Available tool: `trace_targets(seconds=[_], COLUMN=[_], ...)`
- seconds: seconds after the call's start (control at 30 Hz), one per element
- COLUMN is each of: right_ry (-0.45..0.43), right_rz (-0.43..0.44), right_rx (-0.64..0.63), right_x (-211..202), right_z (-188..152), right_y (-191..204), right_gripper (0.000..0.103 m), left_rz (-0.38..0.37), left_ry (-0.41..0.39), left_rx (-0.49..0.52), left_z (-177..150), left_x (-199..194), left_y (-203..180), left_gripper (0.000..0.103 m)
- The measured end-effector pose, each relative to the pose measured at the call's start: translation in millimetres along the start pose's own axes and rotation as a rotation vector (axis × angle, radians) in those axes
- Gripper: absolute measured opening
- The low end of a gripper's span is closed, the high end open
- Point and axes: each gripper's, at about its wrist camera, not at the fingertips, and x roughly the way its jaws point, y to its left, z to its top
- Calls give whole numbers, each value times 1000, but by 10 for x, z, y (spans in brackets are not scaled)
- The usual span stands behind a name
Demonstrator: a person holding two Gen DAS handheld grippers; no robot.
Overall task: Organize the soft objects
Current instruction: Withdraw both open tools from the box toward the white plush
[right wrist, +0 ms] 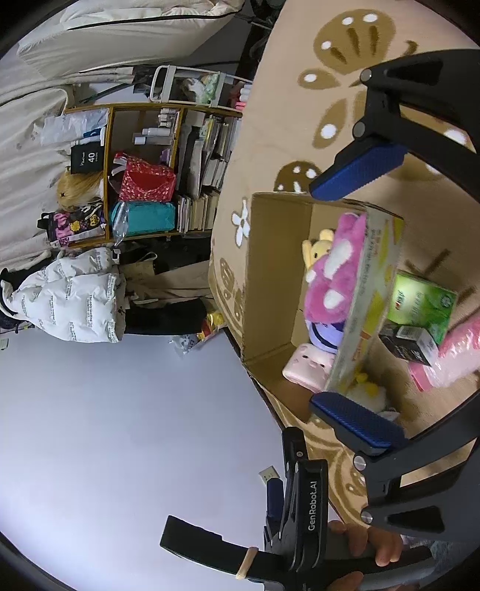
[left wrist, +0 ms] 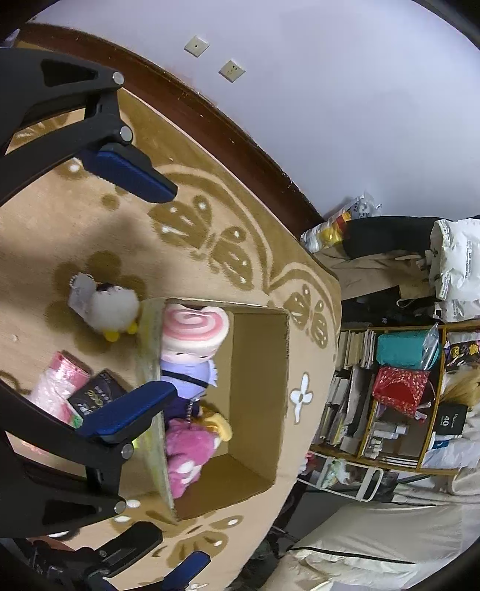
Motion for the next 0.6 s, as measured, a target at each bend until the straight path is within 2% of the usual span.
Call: trace_targets(seconds=[0.17, 0.53, 0.6], right_ry=[23, 57, 71], right_rz=[-3, -2, 9], right_rx=[-11, -41, -40], right_x=[-60, -72, -52], right_z=[-86, -249, -292], right_y=[125, 307, 324], right_gripper=[103, 103, 99], left_rz=[11, 12, 10], left_ry=[23, 132, 154], left_rx=[11, 9, 4], left_z=[-74, -180, -200], left_x=[-5, 263, 323], left_y=[-20, -27, -24], left_gripper=[96, 96, 96])
